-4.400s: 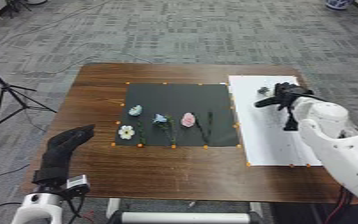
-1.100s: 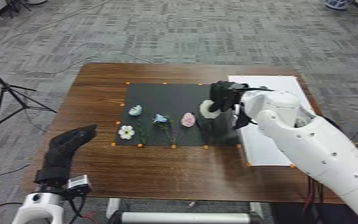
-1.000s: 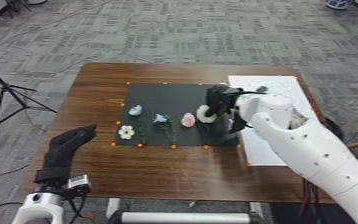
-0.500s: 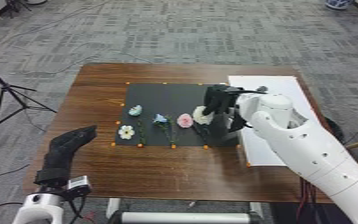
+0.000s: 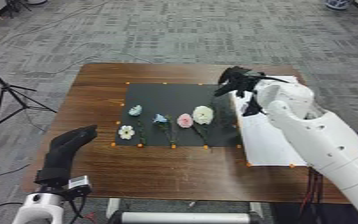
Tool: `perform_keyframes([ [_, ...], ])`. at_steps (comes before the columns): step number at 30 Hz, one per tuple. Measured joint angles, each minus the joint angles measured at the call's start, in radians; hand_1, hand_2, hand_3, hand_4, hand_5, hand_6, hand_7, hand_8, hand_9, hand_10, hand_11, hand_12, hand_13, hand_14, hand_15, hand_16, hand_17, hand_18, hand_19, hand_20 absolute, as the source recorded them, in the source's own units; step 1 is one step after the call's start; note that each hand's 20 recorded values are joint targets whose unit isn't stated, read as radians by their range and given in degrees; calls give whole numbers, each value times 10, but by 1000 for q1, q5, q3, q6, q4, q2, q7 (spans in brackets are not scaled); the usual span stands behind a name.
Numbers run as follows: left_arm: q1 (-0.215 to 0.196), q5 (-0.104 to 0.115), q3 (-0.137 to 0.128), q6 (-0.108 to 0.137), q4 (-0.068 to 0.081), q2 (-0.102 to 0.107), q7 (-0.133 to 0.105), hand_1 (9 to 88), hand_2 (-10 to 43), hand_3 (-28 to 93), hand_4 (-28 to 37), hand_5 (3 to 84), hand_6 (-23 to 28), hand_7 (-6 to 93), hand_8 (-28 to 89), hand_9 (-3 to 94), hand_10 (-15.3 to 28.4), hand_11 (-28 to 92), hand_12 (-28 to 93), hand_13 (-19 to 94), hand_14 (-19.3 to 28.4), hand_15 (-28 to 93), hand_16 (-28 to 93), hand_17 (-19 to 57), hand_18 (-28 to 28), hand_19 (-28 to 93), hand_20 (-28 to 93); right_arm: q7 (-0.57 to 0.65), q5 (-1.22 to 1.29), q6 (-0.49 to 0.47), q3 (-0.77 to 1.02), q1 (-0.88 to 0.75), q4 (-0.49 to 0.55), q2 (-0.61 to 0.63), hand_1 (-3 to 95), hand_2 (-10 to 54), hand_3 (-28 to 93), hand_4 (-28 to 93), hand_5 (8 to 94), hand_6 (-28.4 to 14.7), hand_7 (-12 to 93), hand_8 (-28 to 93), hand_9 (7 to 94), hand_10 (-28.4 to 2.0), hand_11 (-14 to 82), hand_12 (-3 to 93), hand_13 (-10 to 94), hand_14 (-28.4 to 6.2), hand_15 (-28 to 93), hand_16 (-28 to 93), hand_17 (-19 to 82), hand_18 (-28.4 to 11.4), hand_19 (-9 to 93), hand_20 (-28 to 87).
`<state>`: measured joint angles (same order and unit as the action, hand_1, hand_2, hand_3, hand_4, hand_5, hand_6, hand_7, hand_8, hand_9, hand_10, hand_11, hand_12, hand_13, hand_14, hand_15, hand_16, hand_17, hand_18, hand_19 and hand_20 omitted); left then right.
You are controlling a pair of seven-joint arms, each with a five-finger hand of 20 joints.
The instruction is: Arrange flowers
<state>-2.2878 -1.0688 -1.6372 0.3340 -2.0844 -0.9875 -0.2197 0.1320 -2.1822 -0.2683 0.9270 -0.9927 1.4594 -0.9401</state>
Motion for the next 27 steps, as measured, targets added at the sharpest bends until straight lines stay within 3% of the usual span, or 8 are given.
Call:
perform_keyframes([
  [4, 0, 0, 0, -1, 0, 1, 0, 291, -50, 663, -251, 530, -19, 169, -105, 494, 137, 191, 100, 369, 161, 172, 1, 30, 123, 105, 153, 44, -122, 78, 2, 23, -63, 11, 202, -95, 608, -107, 401, -56, 72, -25, 451, -198, 57, 188, 804, -76, 520, 337, 535, -177, 931, 481],
  [10, 1, -3, 1, -3, 0, 1, 0, 291, -50, 660, -249, 532, -21, 170, -106, 494, 136, 191, 100, 369, 160, 170, 0, 30, 124, 105, 153, 94, -161, -15, 63, 26, -143, 10, 206, -95, 599, -111, 390, -54, 71, -20, 442, -200, 55, 190, 800, -78, 523, 332, 532, -178, 932, 474],
  [15, 3, -3, 2, -3, 0, 1, 0, 291, -51, 662, -249, 533, -22, 170, -107, 495, 136, 191, 100, 369, 160, 170, 1, 30, 124, 105, 153, 86, -218, -13, 79, 11, -188, 6, 235, -95, 604, -120, 404, -50, 95, -21, 463, -187, 61, 195, 810, -72, 543, 325, 538, -174, 932, 468],
  [18, 6, -4, 7, -3, 1, 0, 1, 292, -51, 661, -250, 533, -22, 171, -107, 495, 136, 191, 101, 369, 161, 170, 1, 30, 124, 105, 153, 77, -280, 44, 80, 9, -249, -14, 289, -95, 634, -147, 448, -39, 131, -37, 526, -167, 75, 198, 832, -61, 560, 317, 561, -163, 932, 480],
  [24, 16, -6, 20, -6, 4, -4, 1, 293, -50, 660, -251, 532, -23, 171, -107, 495, 137, 191, 101, 369, 161, 170, 1, 30, 124, 105, 153, 74, -294, 264, 59, 4, -383, -63, 421, -95, 634, -175, 569, 3, 199, -79, 691, -124, 151, 194, 885, -36, 564, 324, 607, -143, 932, 532],
  [27, 16, -6, 20, -6, 4, -7, 1, 294, -48, 659, -252, 533, -23, 171, -107, 494, 137, 192, 101, 369, 161, 171, 1, 30, 124, 105, 153, 67, -297, 331, 46, -3, -416, -81, 506, -95, 581, -187, 651, 13, 218, 43, 792, -111, 180, 229, 904, -27, 572, 335, 625, -139, 932, 558],
])
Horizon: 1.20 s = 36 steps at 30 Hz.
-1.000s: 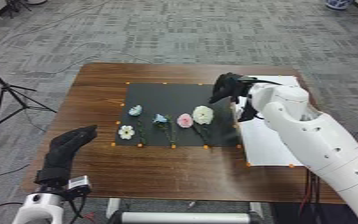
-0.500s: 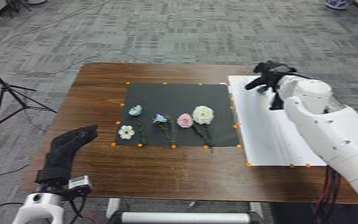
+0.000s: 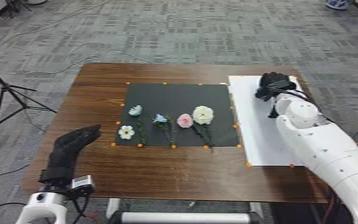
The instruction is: Arrange flowers
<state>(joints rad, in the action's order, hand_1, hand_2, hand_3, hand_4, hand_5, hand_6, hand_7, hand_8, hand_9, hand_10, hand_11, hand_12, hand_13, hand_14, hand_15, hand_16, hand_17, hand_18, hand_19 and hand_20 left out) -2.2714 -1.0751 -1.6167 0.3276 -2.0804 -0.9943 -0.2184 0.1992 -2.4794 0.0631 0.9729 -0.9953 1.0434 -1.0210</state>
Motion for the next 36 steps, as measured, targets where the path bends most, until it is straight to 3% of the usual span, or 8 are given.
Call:
perform_keyframes([
  [3, 0, 0, 0, 0, 0, -2, 0, 293, -47, 659, -252, 534, -23, 171, -108, 495, 137, 191, 101, 369, 161, 171, 1, 30, 124, 106, 153, -10, 4, 36, -16, 0, 2, 0, 565, -93, 563, -193, 759, 13, 228, 91, 882, -92, 207, 276, 927, -19, 576, 344, 647, -139, 932, 585],
  [10, -3, 0, -2, 0, -1, -2, -1, 293, -47, 660, -251, 534, -20, 169, -107, 495, 137, 192, 100, 370, 161, 172, 1, 30, 123, 107, 153, -12, 136, 100, -124, 7, 69, 52, 597, -89, 554, -195, 785, 4, 218, 111, 907, -89, 210, 280, 936, -14, 575, 353, 662, -134, 932, 596],
  [19, -17, 1, -12, 1, -3, -1, -2, 293, -46, 659, -251, 533, -19, 169, -105, 495, 136, 191, 100, 369, 161, 171, 1, 29, 124, 107, 153, 23, 311, -48, -123, -34, 399, 218, 595, -89, 555, -189, 788, 2, 214, 118, 907, -89, 204, 278, 935, -14, 571, 360, 663, -130, 932, 596],
  [24, -17, 1, -13, 0, -3, 0, -1, 293, -47, 661, -251, 533, -18, 168, -106, 495, 136, 191, 100, 369, 161, 171, 0, 29, 124, 107, 153, 37, 361, -78, -49, -92, 545, 284, 594, -89, 556, -187, 791, 1, 210, 118, 908, -90, 199, 279, 935, -15, 571, 362, 664, -127, 932, 596],
  [36, -8, 0, -17, -10, -2, 4, 5, 293, -47, 661, -250, 534, -18, 169, -105, 495, 136, 191, 101, 369, 160, 172, 1, 29, 124, 107, 153, 49, 379, -146, -52, -210, 626, 285, 593, -90, 557, -186, 793, 1, 205, 119, 909, -90, 192, 278, 935, -14, 569, 362, 665, -126, 932, 595],
])
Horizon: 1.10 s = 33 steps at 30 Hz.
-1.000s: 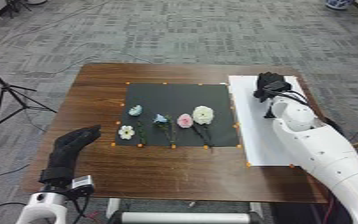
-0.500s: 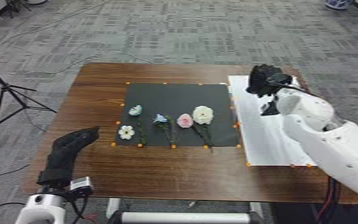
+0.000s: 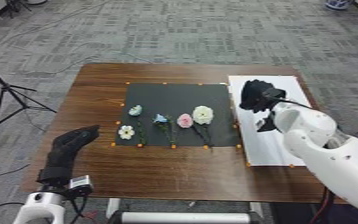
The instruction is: Arrange flowers
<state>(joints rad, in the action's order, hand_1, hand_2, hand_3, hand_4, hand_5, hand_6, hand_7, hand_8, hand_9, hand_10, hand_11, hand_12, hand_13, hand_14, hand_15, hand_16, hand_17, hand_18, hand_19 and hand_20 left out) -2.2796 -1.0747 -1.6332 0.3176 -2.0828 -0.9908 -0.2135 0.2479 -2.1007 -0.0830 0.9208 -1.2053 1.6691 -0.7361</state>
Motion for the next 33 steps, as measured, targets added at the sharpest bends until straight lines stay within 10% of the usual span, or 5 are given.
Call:
perform_keyframes([
  [33, 12, -1, 1, -15, 4, 4, 16, 291, -49, 663, -251, 534, -18, 168, -105, 495, 136, 192, 100, 369, 160, 171, 1, 29, 124, 107, 153, 18, 36, -8, 10, -90, 21, -114, 584, -92, 575, -194, 795, 1, 205, 121, 909, -102, 198, 267, 935, -15, 567, 364, 662, -129, 932, 597],
])
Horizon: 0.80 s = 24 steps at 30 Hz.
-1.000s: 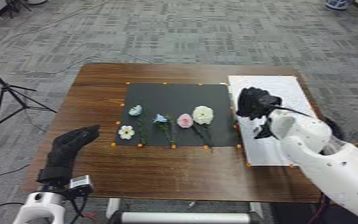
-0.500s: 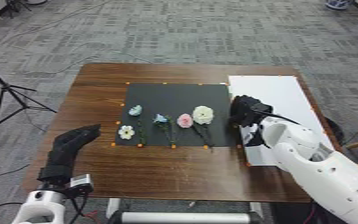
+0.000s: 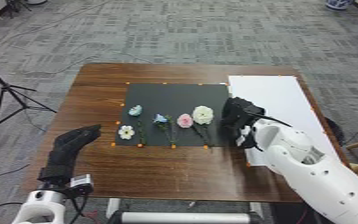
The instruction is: Arrange flowers
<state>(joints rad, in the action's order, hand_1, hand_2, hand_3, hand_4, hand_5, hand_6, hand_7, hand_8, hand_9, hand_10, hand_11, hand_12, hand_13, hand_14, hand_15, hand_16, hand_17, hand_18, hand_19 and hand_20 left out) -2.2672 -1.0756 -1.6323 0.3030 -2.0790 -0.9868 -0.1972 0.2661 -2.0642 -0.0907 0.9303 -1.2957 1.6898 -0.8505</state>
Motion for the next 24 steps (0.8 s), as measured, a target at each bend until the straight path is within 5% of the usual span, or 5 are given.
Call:
perform_keyframes([
  [5, 0, 0, 0, 0, 0, 0, 0, 289, -50, 664, -249, 531, -16, 165, -105, 493, 136, 191, 100, 368, 160, 171, 1, 29, 123, 106, 152, 1, 0, -2, 8, -7, 1, -16, 525, -90, 576, -155, 761, -7, 201, 130, 867, -114, 212, 227, 917, -23, 570, 368, 646, -133, 932, 593],
  [9, 0, 0, 0, -2, 0, 0, 1, 287, -54, 665, -247, 528, -16, 166, -104, 493, 135, 190, 100, 367, 161, 171, 1, 29, 124, 106, 153, 2, 7, -15, 26, -19, 4, -29, 357, -95, 629, -134, 651, -15, 185, -70, 777, -134, 190, 210, 894, -36, 573, 361, 626, -142, 932, 593],
  [20, -2, 0, -1, -3, 0, 0, -1, 290, -56, 663, -246, 526, -18, 166, -105, 493, 135, 191, 101, 367, 161, 169, 1, 28, 124, 106, 153, -1, 40, -50, 63, -44, 25, -30, 234, -95, 566, -108, 547, -41, 106, -52, 676, -171, 114, 190, 887, -55, 560, 345, 612, -157, 932, 576],
  [24, -2, -1, -1, -3, 0, 0, -1, 290, -57, 662, -246, 526, -19, 167, -105, 492, 135, 190, 101, 367, 161, 169, 2, 28, 125, 106, 153, -12, 31, -145, 115, -60, 52, -29, 208, -95, 548, -102, 489, -48, 66, -39, 547, -190, 75, 180, 803, -106, 431, 309, 503, -191, 859, 480],
])
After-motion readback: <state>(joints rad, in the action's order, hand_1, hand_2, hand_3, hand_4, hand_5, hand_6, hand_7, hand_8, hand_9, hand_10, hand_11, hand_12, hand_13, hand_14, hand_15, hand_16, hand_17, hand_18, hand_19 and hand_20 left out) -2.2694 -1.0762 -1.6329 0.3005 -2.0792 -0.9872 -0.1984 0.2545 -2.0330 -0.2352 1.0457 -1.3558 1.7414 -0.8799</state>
